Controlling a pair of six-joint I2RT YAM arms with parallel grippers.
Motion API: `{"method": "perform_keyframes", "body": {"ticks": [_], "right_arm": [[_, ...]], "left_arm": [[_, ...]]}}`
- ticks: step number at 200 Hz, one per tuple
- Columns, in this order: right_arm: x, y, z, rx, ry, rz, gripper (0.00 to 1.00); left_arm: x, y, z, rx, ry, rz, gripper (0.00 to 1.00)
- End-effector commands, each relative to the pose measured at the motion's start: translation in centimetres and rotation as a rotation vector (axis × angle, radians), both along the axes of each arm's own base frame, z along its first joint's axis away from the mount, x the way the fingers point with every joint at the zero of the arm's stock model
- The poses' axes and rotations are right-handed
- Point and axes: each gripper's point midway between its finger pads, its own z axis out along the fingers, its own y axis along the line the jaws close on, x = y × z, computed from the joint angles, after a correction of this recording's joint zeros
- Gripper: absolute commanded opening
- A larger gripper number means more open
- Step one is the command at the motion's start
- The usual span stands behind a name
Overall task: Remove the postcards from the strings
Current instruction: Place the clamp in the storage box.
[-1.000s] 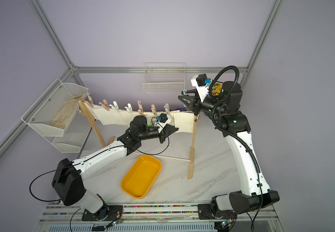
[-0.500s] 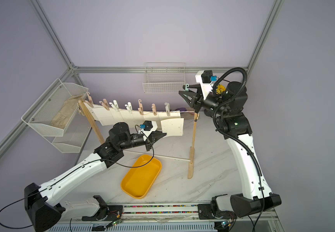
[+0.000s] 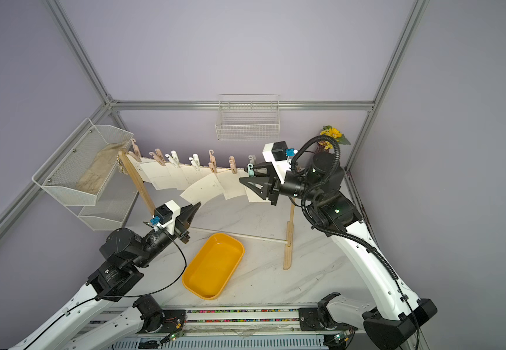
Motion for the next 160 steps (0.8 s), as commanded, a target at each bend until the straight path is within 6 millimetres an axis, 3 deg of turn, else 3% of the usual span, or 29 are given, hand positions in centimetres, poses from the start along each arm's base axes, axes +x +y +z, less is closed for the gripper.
{"method": "perform_keyframes", "body": {"ticks": [1, 34, 66, 82, 100, 128, 160], "right_arm": [[0.0, 2.2, -3.6, -0.051, 0.068, 0.008, 0.39], [-1.0, 5.4, -9.3, -0.104, 0.157, 0.053, 0.39], [-1.7, 9.3, -15.7, -0.26, 0.222, 0.067, 0.41], [-1.5, 10.6, -18.9, -0.328, 0.259, 0.059, 0.45], [-1.2, 11.2, -21.3, -0.364, 0.284, 0.053, 0.5], [-0.6, 11.2, -22.8, -0.374, 0.284, 0.019, 0.66], [-0.8, 10.1, -20.9, -0.329, 0.239, -0.023, 0.72]], "left_arm": [[1.1, 3.2, 0.2, -0.011, -0.033, 0.193, 0.02], [0.8, 6.0, 0.8, -0.016, -0.082, 0.319, 0.02], [0.7, 6.4, 0.9, 0.02, -0.089, 0.343, 0.02], [0.7, 6.3, 0.9, 0.019, -0.09, 0.341, 0.02], [0.8, 6.3, 0.7, 0.022, -0.087, 0.345, 0.02], [0.8, 6.1, 0.6, 0.028, -0.089, 0.334, 0.02], [0.6, 4.9, 0.6, 0.051, -0.076, 0.27, 0.02]]}}
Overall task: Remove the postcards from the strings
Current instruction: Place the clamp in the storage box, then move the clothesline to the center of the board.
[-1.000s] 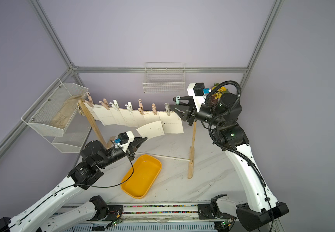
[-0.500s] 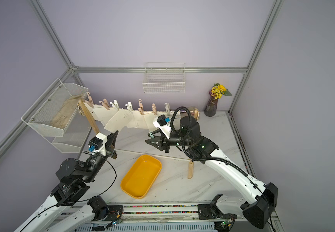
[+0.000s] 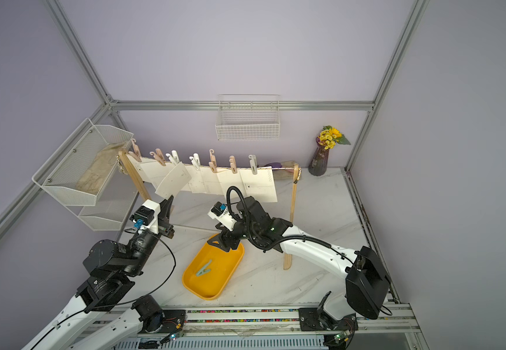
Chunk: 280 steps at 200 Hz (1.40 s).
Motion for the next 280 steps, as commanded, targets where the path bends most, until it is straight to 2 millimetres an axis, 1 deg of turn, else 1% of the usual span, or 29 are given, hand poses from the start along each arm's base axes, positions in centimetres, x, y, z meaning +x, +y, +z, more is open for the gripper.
{"method": "perform_keyframes", "body": {"ticks": [1, 4, 7, 9, 11, 22, 40, 48, 59, 71, 81, 103, 116, 134, 153, 173, 203, 221, 246, 280], "right_arm": [[0.3, -0.7, 4.2, 0.091, -0.111, -0.04, 0.72], [0.3, -0.9, 4.6, 0.096, -0.119, -0.046, 0.73], [0.4, -1.0, 4.5, 0.093, -0.121, -0.057, 0.74], [0.3, -1.4, 5.4, 0.107, -0.133, -0.064, 0.75], [0.3, -1.6, 5.8, 0.113, -0.141, -0.074, 0.76], [0.6, -3.0, 7.2, 0.132, -0.17, -0.147, 0.81], [1.3, -5.3, 8.3, 0.145, -0.171, -0.278, 0.83], [1.5, -6.5, 8.4, 0.144, -0.16, -0.335, 0.83], [1.3, -7.5, 8.3, 0.148, -0.133, -0.381, 0.84], [1.1, -8.7, 7.7, 0.144, -0.089, -0.426, 0.85], [1.1, -9.7, 7.0, 0.143, -0.046, -0.481, 0.89], [1.4, -11.7, 4.8, 0.12, 0.039, -0.564, 0.89], [1.7, -12.9, 3.9, 0.125, 0.079, -0.608, 0.89], [2.6, -14.8, 2.7, 0.14, 0.132, -0.681, 0.89], [3.9, -17.6, 1.8, 0.164, 0.173, -0.794, 0.89], [4.8, -19.4, 1.3, 0.177, 0.18, -0.864, 0.89], [5.9, -20.6, 0.3, 0.19, 0.153, -0.956, 0.89], [6.7, -21.0, 0.5, 0.235, 0.117, -0.991, 0.89], [7.7, -20.6, 0.4, 0.257, 0.095, -0.999, 0.89], [9.3, -20.1, -0.1, 0.323, 0.109, -1.034, 0.89]], "left_arm": [[-0.1, -1.2, -0.3, 0.034, 0.007, -0.053, 0.02], [-0.1, -1.5, -0.4, 0.042, 0.011, -0.069, 0.02], [-0.2, -1.8, -0.4, 0.049, 0.016, -0.087, 0.02], [-0.3, -2.0, -0.4, 0.054, 0.019, -0.098, 0.02], [-0.3, -2.2, -0.5, 0.059, 0.022, -0.11, 0.02], [-0.6, -3.4, -0.8, 0.088, 0.046, -0.177, 0.02], [-1.3, -5.3, -1.6, 0.126, 0.081, -0.288, 0.02], [-1.7, -6.1, -2.0, 0.143, 0.095, -0.335, 0.02], [-2.3, -7.4, -2.5, 0.172, 0.117, -0.418, 0.02], [-2.8, -8.6, -3.4, 0.199, 0.158, -0.492, 0.02], [-3.1, -9.4, -3.9, 0.217, 0.187, -0.545, 0.01], [-3.5, -10.9, -5.0, 0.231, 0.241, -0.628, 0.01], [-3.6, -11.6, -5.5, 0.231, 0.266, -0.666, 0.01], [-3.8, -12.6, -5.9, 0.224, 0.302, -0.719, 0.01], [-3.9, -13.3, -6.2, 0.212, 0.338, -0.761, 0.01], [-3.9, -13.8, -6.8, 0.208, 0.369, -0.78, 0.01], [-3.4, -13.8, -6.9, 0.203, 0.379, -0.756, 0.01], [-3.2, -13.8, -6.6, 0.189, 0.379, -0.75, 0.01], [-3.2, -13.7, -6.3, 0.172, 0.376, -0.747, 0.01], [-3.2, -13.8, -6.8, 0.168, 0.383, -0.747, 0.01]]}}
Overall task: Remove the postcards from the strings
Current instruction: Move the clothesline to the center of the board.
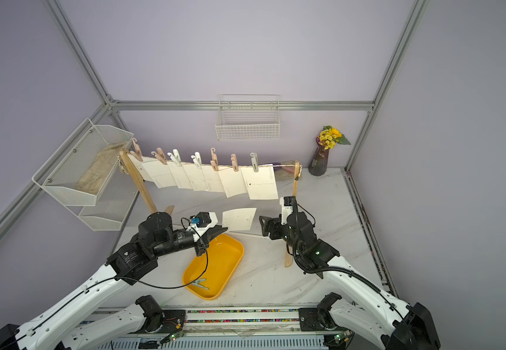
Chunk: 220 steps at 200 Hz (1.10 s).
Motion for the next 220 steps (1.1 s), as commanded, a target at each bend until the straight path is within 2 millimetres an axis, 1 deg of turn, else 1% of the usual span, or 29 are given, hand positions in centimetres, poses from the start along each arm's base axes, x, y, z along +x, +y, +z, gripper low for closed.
{"method": "perform_keyframes", "body": {"ticks": [1, 16, 52, 90, 106, 112, 114, 120, 144, 185, 203, 220], "right_arm": [[1.6, 0.0, 1.2, 0.092, -0.061, -0.065, 0.89], [2.2, 0.6, 0.6, 0.088, -0.054, -0.055, 0.89], [3.4, 1.8, -1.7, 0.074, -0.002, -0.04, 0.89], [4.7, 3.7, -3.7, 0.071, 0.028, 0.003, 0.89], [5.3, 4.2, -4.6, 0.056, 0.039, 0.009, 0.89], [5.6, 4.1, -4.3, 0.054, 0.027, 0.0, 0.89], [5.8, 4.1, -5.0, 0.042, 0.039, -0.006, 0.89], [6.1, 4.1, -5.3, 0.031, 0.04, -0.015, 0.89], [7.4, 3.2, -5.6, -0.002, 0.022, -0.063, 0.89], [9.6, -0.6, -6.2, 0.002, 0.034, -0.154, 0.9], [10.0, -2.0, -6.2, 0.011, 0.039, -0.178, 0.9], [9.7, -3.6, -5.7, 0.024, 0.029, -0.214, 0.9]], "left_arm": [[-0.4, -0.1, 3.8, -0.081, -0.059, -0.008, 0.01], [-0.3, -0.1, 3.6, -0.079, -0.06, -0.004, 0.01], [-0.1, -0.2, 3.2, -0.073, -0.058, -0.004, 0.01], [-0.1, -0.4, 2.8, -0.069, -0.053, -0.011, 0.01], [0.0, -0.4, 2.7, -0.068, -0.053, -0.008, 0.01], [0.0, -0.4, 2.7, -0.068, -0.054, -0.006, 0.01], [0.1, -0.3, 2.7, -0.068, -0.055, -0.005, 0.01], [0.1, -0.4, 2.6, -0.068, -0.053, -0.005, 0.01], [0.0, -0.4, 2.6, -0.069, -0.054, -0.01, 0.01], [0.0, -0.4, 2.6, -0.074, -0.062, -0.01, 0.01], [0.0, -0.5, 2.6, -0.074, -0.061, -0.014, 0.01], [0.0, -0.6, 2.6, -0.075, -0.058, -0.016, 0.01]]}}
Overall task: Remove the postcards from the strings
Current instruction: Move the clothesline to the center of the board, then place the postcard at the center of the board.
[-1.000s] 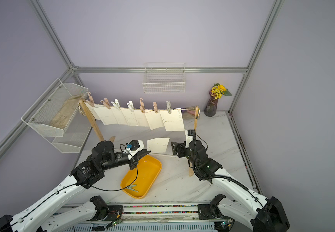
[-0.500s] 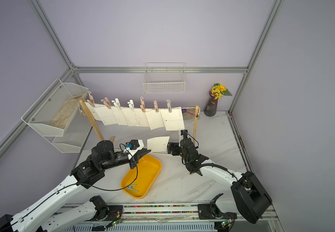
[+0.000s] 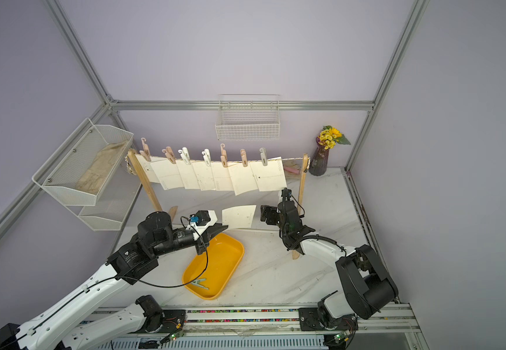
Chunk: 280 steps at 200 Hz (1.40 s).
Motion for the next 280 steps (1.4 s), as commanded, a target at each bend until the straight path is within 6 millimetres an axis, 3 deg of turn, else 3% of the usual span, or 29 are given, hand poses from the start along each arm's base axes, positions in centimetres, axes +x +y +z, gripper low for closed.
{"method": "perform_keyframes", "body": {"ticks": [1, 33, 66, 143, 179, 222, 259, 280], "right_arm": [[0.4, -1.7, 2.0, 0.036, -0.059, -0.045, 0.9], [-0.9, -5.4, 3.1, 0.04, -0.079, -0.151, 0.9], [-3.0, -8.4, 3.0, 0.037, -0.062, -0.256, 0.9], [-8.0, -13.3, 1.5, 0.047, -0.025, -0.466, 0.94], [-8.7, -13.5, 1.5, 0.037, -0.021, -0.456, 0.95], [-8.8, -9.6, 5.9, 0.018, -0.136, -0.173, 0.89], [-11.2, -10.5, 12.0, 0.063, -0.251, -0.184, 0.89], [-12.5, -10.8, 14.3, 0.069, -0.272, -0.176, 0.89]], "left_arm": [[-0.2, -0.4, 1.8, -0.049, -0.037, -0.017, 0.01], [0.0, -0.6, 1.7, -0.045, -0.036, -0.023, 0.01], [0.2, -1.2, 1.7, -0.044, -0.032, -0.041, 0.01], [0.3, -1.6, 1.7, -0.046, -0.025, -0.053, 0.01], [0.0, -2.0, 1.2, -0.042, 0.001, -0.079, 0.01], [-1.5, -3.7, -1.1, 0.001, 0.094, -0.164, 0.01], [-3.7, -6.6, -5.0, 0.133, 0.214, -0.285, 0.0], [-4.4, -8.0, -6.8, 0.186, 0.269, -0.331, 0.0]]}}
